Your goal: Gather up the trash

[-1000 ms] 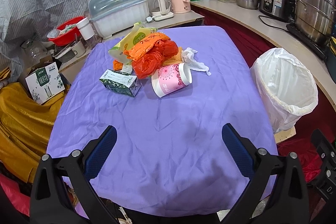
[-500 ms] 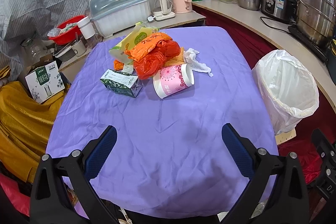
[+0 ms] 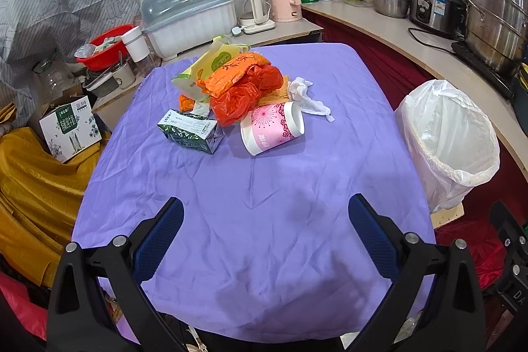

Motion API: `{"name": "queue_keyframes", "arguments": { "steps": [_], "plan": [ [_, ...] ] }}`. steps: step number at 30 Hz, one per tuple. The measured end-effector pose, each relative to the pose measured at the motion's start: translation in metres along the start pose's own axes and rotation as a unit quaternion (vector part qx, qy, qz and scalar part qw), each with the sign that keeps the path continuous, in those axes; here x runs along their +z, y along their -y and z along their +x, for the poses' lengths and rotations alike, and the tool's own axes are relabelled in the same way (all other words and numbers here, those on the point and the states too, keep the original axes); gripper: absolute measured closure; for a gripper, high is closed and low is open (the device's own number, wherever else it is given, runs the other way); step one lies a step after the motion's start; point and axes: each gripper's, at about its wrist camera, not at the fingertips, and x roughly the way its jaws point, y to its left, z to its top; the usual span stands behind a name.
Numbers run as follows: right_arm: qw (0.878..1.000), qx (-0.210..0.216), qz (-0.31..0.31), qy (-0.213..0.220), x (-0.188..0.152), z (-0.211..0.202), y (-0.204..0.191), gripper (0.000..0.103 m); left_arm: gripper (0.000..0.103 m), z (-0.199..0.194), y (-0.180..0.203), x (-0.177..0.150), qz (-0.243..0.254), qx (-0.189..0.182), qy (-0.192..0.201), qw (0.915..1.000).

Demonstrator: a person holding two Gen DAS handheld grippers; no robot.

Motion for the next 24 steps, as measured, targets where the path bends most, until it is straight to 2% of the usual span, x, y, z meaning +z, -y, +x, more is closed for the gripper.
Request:
{"name": "queue_keyframes", "arguments": {
  "steps": [24],
  "plan": [
    [1.0, -0.002, 0.004, 0.009, -0.0016, -0.0046, 0.0038, 0.007, 0.008, -0.0033, 0.0066, 0.0025, 0.0, -0.002, 0.008, 1.0]
  ]
}}
